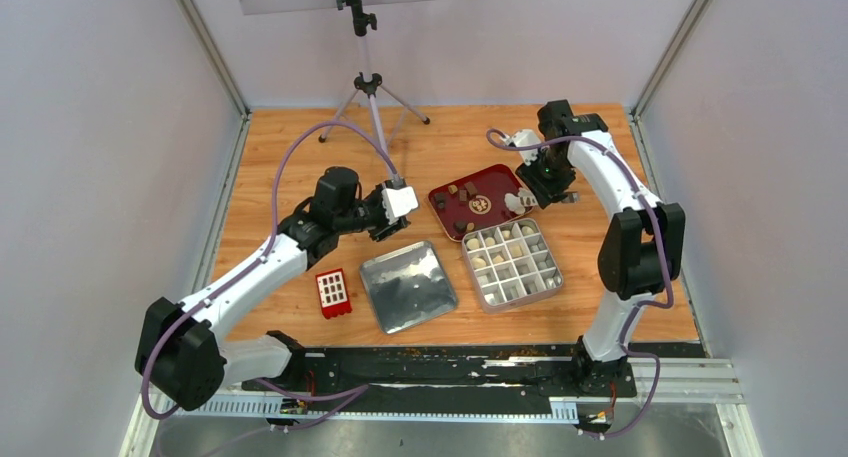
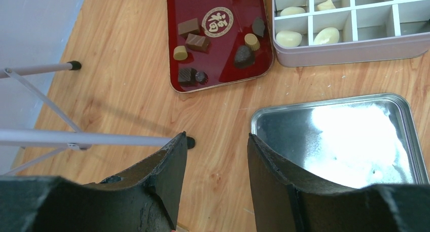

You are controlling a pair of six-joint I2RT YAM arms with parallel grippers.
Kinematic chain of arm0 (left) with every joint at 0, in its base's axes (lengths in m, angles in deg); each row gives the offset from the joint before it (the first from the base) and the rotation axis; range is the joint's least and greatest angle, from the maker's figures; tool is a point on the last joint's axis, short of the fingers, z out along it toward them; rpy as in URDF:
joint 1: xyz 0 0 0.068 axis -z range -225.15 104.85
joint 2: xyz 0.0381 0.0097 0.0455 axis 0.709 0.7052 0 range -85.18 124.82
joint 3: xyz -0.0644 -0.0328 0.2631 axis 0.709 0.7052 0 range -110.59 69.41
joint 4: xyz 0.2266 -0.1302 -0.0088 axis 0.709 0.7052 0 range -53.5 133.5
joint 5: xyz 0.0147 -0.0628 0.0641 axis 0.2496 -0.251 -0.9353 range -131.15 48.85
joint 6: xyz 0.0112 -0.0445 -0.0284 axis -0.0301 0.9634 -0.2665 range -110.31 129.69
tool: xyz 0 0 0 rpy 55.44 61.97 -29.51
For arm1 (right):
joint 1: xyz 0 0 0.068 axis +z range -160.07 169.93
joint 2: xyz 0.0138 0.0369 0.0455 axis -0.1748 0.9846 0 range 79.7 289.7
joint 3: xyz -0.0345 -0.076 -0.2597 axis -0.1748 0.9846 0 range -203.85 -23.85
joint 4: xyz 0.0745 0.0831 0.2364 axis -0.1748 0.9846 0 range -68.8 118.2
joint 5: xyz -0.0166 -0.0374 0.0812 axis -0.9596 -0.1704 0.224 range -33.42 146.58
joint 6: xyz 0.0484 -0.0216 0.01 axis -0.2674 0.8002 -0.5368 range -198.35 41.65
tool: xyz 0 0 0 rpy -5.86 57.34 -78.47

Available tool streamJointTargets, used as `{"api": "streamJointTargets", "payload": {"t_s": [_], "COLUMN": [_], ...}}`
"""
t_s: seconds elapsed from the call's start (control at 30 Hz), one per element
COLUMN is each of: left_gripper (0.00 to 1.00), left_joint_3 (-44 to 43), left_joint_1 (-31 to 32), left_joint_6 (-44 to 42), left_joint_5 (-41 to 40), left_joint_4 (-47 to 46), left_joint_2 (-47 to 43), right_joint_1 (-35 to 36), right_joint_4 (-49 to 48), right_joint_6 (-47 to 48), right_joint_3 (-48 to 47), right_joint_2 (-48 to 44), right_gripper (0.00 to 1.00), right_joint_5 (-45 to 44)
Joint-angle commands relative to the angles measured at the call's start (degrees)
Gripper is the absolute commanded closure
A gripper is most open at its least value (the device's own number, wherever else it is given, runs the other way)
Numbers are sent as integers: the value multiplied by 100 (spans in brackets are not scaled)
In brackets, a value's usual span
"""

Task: Pack the chocolate
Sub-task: Pick up the fake chocolate from the plate, then place the fake chocolate in the packing box.

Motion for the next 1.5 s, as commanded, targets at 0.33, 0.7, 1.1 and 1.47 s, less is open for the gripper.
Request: {"api": "streamJointTargets", "payload": {"t_s": [0.33,0.7,1.1,1.47], "left_gripper": [44,44,45,45], "left_joint_3": [183,-54,-478,-310], "left_joint_1": [5,4,1,2], "left_joint_6": [174,48,-80,336], "left_joint_5": [72,93,47,6], "left_joint_4": [-376,-38,646,530], "left_joint_2": [-131,126,358,110], "right_joint_1": [-9,-4,-26,-108], "right_joint_4": [83,277,991,739], "right_joint_6": [224,189,148,199], "right_joint_3": [-110,-187,1436,2047], "right_joint_2": [183,-844,-2612,-2797], "right_gripper": [75,84,84,82], "right_joint_5": [-274,-56,278,62]}}
